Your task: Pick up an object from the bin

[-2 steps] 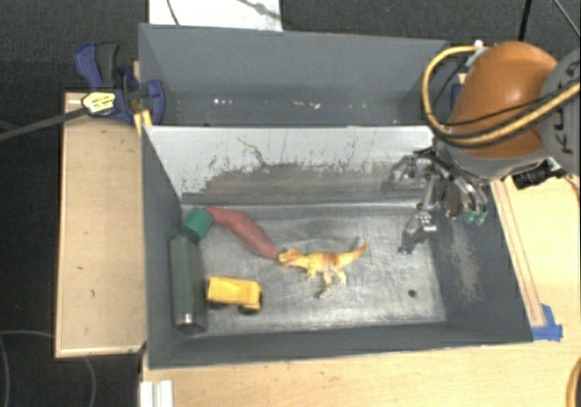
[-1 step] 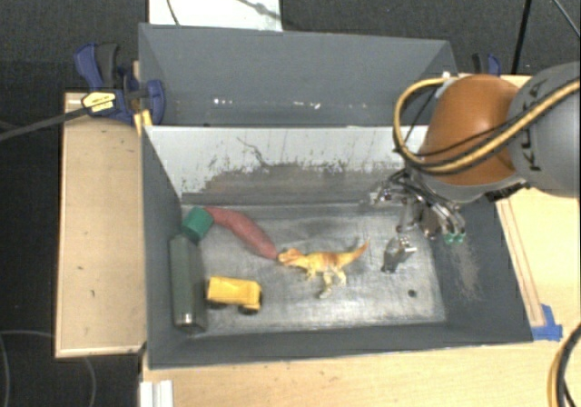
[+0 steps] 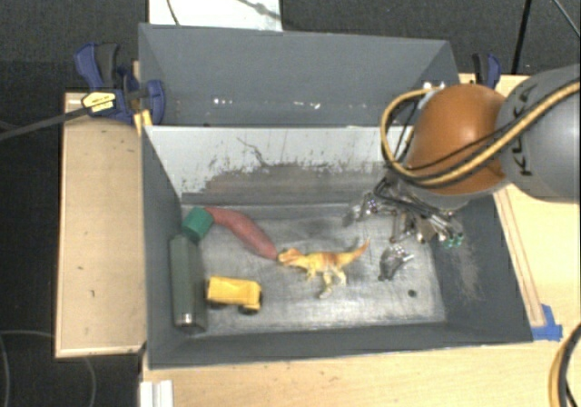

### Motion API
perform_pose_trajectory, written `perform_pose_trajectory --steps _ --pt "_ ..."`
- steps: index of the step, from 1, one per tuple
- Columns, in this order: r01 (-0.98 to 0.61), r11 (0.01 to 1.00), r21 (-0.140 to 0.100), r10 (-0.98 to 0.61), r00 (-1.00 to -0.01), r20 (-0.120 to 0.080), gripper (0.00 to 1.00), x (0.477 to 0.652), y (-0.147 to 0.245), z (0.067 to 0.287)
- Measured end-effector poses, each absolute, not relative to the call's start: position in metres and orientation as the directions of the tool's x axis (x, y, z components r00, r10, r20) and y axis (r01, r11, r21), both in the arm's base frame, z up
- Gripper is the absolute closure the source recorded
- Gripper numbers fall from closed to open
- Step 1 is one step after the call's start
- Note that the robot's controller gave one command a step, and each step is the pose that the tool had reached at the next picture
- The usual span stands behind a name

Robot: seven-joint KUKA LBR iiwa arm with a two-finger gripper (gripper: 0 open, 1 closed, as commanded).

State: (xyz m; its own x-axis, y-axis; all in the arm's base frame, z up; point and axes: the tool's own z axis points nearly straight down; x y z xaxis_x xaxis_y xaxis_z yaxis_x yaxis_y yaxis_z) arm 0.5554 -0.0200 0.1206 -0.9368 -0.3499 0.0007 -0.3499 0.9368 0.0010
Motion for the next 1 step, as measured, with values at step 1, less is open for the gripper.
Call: perform_pose_trajectory --steps 1 --pt "-0.415 0.91 -0.002 -0.415 -0.91 -0.006 0.0 0.5675 -0.0091 0.1188"
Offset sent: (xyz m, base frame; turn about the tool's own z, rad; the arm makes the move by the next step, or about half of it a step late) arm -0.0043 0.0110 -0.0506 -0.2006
